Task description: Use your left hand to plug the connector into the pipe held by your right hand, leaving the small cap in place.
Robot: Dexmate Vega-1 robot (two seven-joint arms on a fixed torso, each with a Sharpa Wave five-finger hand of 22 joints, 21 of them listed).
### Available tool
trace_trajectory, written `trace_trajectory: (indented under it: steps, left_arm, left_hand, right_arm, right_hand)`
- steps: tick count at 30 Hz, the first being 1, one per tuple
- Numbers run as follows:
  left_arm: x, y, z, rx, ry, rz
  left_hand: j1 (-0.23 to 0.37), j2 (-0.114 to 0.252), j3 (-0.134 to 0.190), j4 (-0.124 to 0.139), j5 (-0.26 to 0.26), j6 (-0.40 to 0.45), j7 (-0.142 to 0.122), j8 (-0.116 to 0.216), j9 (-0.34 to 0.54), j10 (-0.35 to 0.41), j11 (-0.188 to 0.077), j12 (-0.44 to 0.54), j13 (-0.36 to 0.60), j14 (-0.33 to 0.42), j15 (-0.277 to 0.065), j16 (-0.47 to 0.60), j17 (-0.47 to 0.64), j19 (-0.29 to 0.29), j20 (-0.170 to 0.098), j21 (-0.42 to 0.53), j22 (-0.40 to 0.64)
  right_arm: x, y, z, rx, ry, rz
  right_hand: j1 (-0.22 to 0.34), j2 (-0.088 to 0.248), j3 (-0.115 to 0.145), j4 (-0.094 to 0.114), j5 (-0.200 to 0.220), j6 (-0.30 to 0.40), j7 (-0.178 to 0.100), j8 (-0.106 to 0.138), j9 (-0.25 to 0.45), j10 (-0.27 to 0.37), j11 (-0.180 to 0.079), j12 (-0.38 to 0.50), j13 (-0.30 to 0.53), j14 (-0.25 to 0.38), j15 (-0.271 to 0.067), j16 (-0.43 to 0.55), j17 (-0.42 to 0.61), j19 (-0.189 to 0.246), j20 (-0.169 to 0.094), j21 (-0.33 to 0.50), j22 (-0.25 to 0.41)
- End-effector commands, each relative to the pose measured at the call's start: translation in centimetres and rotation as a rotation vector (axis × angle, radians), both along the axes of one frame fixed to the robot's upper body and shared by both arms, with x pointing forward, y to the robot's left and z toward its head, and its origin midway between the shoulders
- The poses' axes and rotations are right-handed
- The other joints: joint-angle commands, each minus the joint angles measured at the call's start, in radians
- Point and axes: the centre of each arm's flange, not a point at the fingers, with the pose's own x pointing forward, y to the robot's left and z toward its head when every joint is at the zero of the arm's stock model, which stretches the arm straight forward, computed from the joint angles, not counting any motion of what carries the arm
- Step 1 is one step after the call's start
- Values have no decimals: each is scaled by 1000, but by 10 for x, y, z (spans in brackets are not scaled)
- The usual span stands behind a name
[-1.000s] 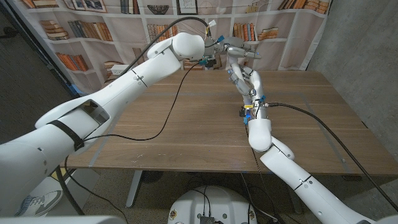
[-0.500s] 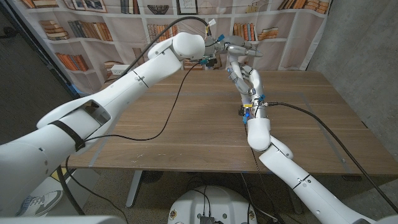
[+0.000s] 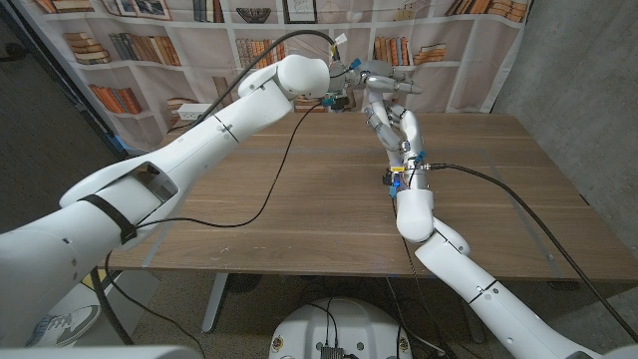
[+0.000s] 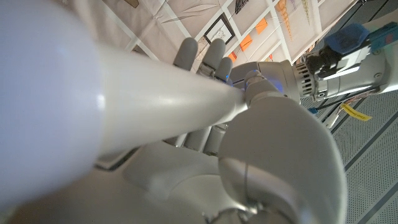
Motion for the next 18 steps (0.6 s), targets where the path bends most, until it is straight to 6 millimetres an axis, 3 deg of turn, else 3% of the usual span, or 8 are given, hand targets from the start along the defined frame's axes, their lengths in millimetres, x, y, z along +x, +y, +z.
trace_trajectory:
  steps: [1,3,9,18]
  left_arm:
    - [-16,13,24,-71,-38,-9]
    - [-19,17,30,-92,-38,-18]
    - [-29,28,43,-150,-49,-39]
    - [-33,37,48,-186,-58,-43]
  left_hand:
    - [3,-3,-4,0,2,7,-1,6,1,6,-1,2,2,9,-5,9,1,3,4,0,3]
    - [3,-2,-5,0,2,6,-2,5,1,6,-1,2,2,8,-6,9,1,3,6,0,3]
    - [2,-2,-6,-1,3,-1,-6,2,1,2,-2,0,2,4,-4,7,1,-2,11,-2,3]
    - [1,-2,-7,-2,3,-5,-9,1,0,-3,-1,-1,2,-1,-3,5,1,-8,15,-5,3]
  right_arm:
    - [-2,-3,-5,0,14,-8]
    - [-2,-3,-5,-1,18,-9]
    - [-3,-3,-6,-18,36,-14]
    - [-4,-2,-7,-33,50,-18]
  right_hand:
    - [27,29,44,41,2,59,-63,5,2,2,-8,6,5,6,-9,-2,1,11,-143,4,0]
    - [27,29,45,41,1,60,-65,4,3,4,2,7,5,6,-10,-2,0,12,-142,4,0]
    - [25,26,44,43,0,59,-65,3,2,2,-5,6,5,6,-9,-3,-1,10,-142,3,0]
    - [21,25,45,45,-1,61,-66,2,1,3,-5,6,5,3,-8,-7,-4,9,-142,3,0]
